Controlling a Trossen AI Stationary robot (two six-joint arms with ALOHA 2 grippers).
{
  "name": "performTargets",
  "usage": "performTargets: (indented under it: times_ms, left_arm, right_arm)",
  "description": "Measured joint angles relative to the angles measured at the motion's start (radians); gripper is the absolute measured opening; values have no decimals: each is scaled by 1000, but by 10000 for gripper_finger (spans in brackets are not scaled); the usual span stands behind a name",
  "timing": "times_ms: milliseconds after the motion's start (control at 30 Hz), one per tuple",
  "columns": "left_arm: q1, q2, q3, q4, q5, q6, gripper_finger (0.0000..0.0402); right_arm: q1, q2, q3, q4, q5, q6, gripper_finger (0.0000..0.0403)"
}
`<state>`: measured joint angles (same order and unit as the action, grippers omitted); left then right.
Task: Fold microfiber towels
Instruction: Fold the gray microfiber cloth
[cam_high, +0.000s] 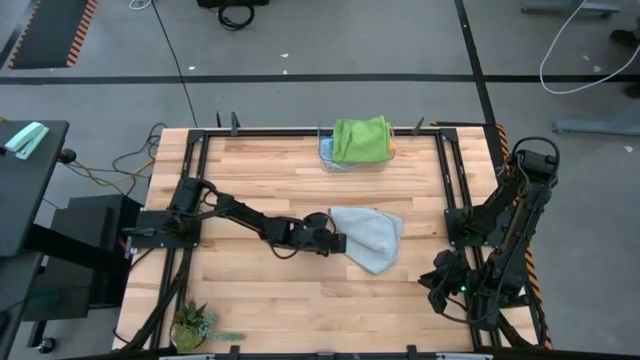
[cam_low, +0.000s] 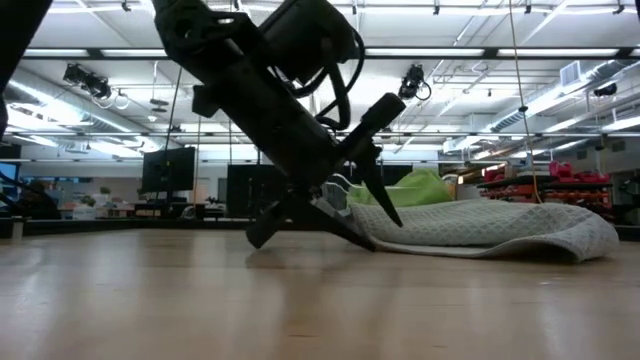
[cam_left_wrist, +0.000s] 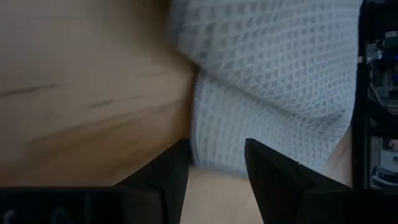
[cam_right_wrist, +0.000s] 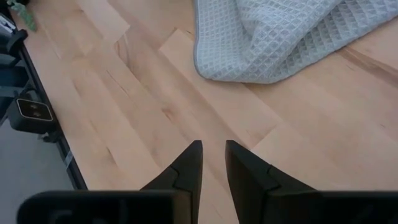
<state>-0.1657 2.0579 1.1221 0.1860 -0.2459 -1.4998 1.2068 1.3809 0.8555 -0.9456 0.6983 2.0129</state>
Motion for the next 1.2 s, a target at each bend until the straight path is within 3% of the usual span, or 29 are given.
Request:
performTargets:
  times_ms: [433, 667, 900, 1200]
  left_arm:
    - [10, 35, 32, 19, 2, 67, 144]
    - [11, 44, 48, 82, -40, 106, 90]
    - [6, 44, 48, 99, -39, 151, 10]
    - [5, 44, 49, 100, -47, 186, 7]
  right_arm:
    - [0, 0, 0, 21, 0, -1, 78]
    - [0, 0, 0, 21, 4, -26, 78]
    - [0, 0, 0, 21, 9, -26, 78]
    - [0, 0, 0, 21, 8, -27, 78]
